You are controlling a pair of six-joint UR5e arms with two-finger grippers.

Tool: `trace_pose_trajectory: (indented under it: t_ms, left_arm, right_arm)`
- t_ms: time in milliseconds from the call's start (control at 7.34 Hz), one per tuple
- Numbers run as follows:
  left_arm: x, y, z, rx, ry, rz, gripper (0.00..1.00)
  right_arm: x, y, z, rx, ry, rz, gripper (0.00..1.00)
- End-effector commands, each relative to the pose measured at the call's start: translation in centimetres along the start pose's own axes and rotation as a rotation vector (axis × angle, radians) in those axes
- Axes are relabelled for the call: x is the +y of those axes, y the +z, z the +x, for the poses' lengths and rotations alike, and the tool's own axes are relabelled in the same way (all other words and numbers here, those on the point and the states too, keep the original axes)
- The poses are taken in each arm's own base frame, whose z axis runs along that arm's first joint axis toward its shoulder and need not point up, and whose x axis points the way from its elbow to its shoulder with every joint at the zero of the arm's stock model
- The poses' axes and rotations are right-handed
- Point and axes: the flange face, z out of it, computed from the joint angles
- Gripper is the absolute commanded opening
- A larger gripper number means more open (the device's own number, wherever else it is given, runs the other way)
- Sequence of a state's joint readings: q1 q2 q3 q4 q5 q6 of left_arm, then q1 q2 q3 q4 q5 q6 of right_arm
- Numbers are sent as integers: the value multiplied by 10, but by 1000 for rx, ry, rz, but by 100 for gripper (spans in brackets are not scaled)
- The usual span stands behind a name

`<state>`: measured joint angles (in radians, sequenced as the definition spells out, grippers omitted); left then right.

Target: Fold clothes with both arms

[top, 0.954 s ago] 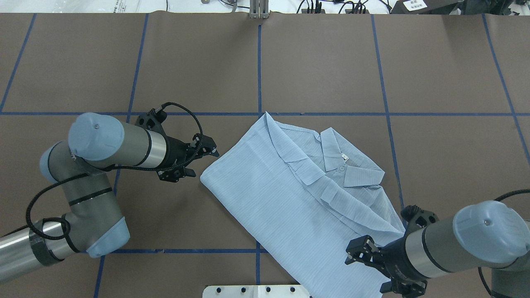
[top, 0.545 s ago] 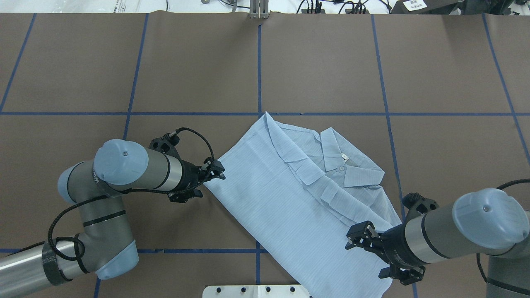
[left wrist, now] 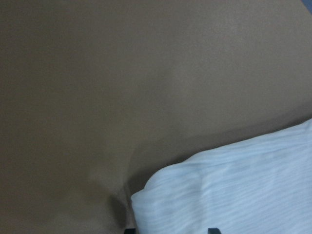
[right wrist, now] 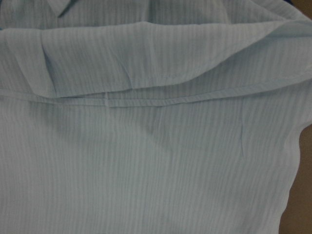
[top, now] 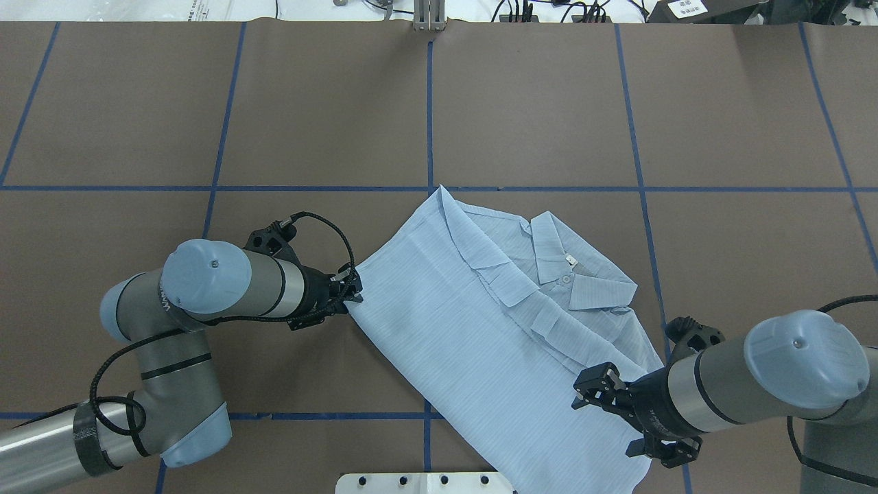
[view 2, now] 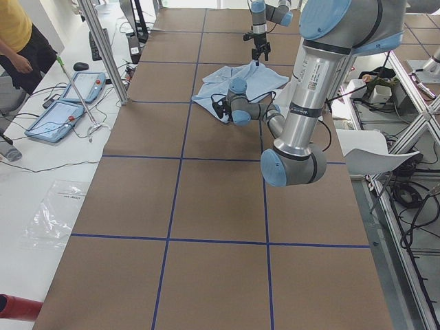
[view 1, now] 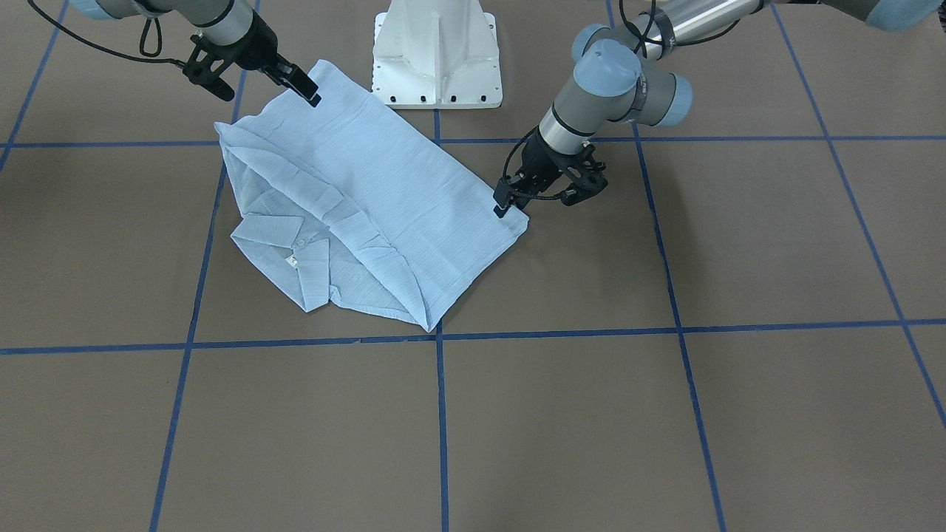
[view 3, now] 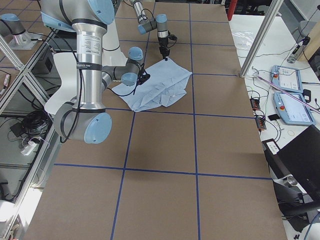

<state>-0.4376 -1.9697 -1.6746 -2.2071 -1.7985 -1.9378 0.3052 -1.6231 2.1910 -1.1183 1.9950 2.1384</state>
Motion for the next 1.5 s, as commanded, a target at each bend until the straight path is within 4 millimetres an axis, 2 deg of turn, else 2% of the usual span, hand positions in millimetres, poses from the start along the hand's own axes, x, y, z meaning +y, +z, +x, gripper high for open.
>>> trace_pose_trajectory:
  t_ms: [0,136,273,681,818,954,1090,1226,1363]
  left_arm:
    - [-16,9,-4,3,-3,83,0]
    - [-33,11,-5,-10,54,114,0]
    - [-70,8,8,-10,113,166,0]
    - [-206,19,94,14,154,331,0]
    - [-239,27,112,62,152,360,0]
    - [-253,28,143,73,172,382,0]
    - [-253,27,146,74,176,383,68]
    - [-251,25,148,82,176,379,100]
    - [-245,13,154,109,188,368,100]
  right_arm:
    - [0,0,-1,-4,0,2,100]
    - [0,-3,-5,-15,-1,1,100]
    - [1,-4,-6,-18,-2,-1,100]
    - [-2,-6,-8,-19,-2,-3,100]
    - [0,-8,-13,-32,-5,-5,100]
    - [5,-7,-26,-58,-15,-7,100]
    - [4,-1,-45,-79,-14,-3,100]
    - [-5,-2,-62,-106,-4,13,100]
    - [-10,-10,-75,-137,-1,23,100]
